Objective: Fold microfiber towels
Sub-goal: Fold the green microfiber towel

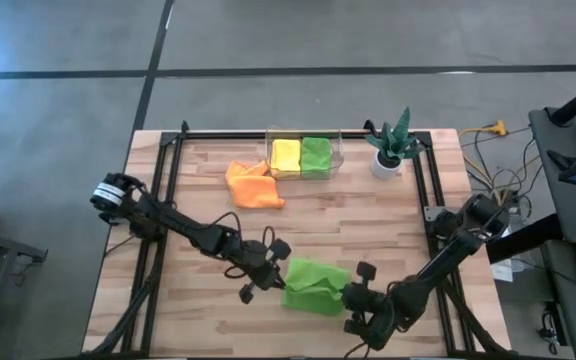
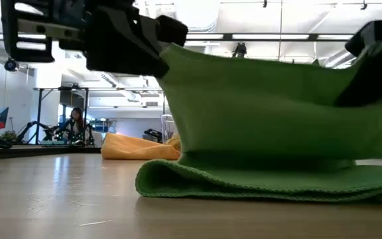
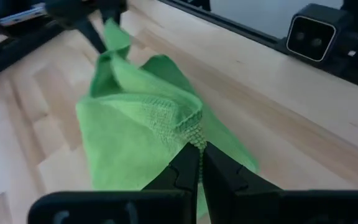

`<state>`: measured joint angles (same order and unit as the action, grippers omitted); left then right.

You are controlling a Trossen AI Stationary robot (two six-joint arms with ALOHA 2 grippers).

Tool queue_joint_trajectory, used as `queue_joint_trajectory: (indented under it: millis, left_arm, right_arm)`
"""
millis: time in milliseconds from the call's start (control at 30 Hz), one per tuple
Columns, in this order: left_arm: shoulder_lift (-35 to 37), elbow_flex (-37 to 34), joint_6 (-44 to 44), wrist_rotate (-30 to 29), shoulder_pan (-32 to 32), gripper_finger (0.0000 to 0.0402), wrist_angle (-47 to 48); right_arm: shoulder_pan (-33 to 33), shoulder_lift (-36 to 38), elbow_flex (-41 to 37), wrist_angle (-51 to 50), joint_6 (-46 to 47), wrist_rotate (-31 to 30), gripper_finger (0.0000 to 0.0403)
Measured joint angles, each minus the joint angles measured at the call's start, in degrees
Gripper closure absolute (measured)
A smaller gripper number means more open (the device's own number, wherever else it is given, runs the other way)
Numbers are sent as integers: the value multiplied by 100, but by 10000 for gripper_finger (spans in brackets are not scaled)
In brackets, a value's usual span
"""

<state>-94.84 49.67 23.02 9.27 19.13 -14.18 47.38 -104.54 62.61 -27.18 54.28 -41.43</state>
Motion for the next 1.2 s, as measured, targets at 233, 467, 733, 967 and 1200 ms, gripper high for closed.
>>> queue_joint_trajectory:
  millis: [233, 467, 733, 967, 1200]
  left_arm:
    - [-603, 166, -11, 64, 44, 401, -183]
    - [-1031, 327, -17, 62, 42, 401, -234]
    - [-1233, 385, -25, 56, 40, 401, -269]
    - [-1257, 378, -340, 56, 24, 395, -247]
    - [-1038, 370, -817, 116, -13, 305, -260]
  right_arm:
    - [104, -100, 188, -455, 290, 91, 394]
    - [215, -78, 123, -367, 284, 522, 394]
    - [441, -71, 105, -286, 160, 568, 394]
    - [513, -71, 0, -14, 148, 703, 394]
    - [522, -69, -4, 87, 66, 787, 394]
